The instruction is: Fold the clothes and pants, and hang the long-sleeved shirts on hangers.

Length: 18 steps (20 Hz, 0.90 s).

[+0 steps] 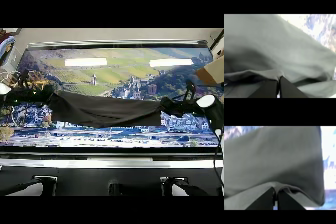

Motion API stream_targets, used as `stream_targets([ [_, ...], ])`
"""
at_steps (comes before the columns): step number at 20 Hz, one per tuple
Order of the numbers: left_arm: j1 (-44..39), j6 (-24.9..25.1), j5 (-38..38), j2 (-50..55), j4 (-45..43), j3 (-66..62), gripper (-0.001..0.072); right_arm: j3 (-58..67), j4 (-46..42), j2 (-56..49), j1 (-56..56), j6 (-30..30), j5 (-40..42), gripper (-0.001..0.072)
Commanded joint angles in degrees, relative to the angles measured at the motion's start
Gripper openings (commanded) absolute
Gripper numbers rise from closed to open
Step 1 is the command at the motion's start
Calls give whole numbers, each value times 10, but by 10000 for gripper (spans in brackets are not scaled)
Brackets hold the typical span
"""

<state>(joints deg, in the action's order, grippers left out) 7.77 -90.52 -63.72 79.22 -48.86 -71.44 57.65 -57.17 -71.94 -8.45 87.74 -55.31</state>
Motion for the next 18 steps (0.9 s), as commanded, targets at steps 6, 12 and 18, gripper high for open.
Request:
stream_targets([
  [6,-2,-16,54,101,0,-88,17,68,-97,-46,4,70,63,27],
  [12,-9,-14,64,166,0,-99,17,68,-52,-110,5,50,69,29],
  [18,-18,-7,98,217,0,-103,59,68,-19,-155,5,44,70,180],
])
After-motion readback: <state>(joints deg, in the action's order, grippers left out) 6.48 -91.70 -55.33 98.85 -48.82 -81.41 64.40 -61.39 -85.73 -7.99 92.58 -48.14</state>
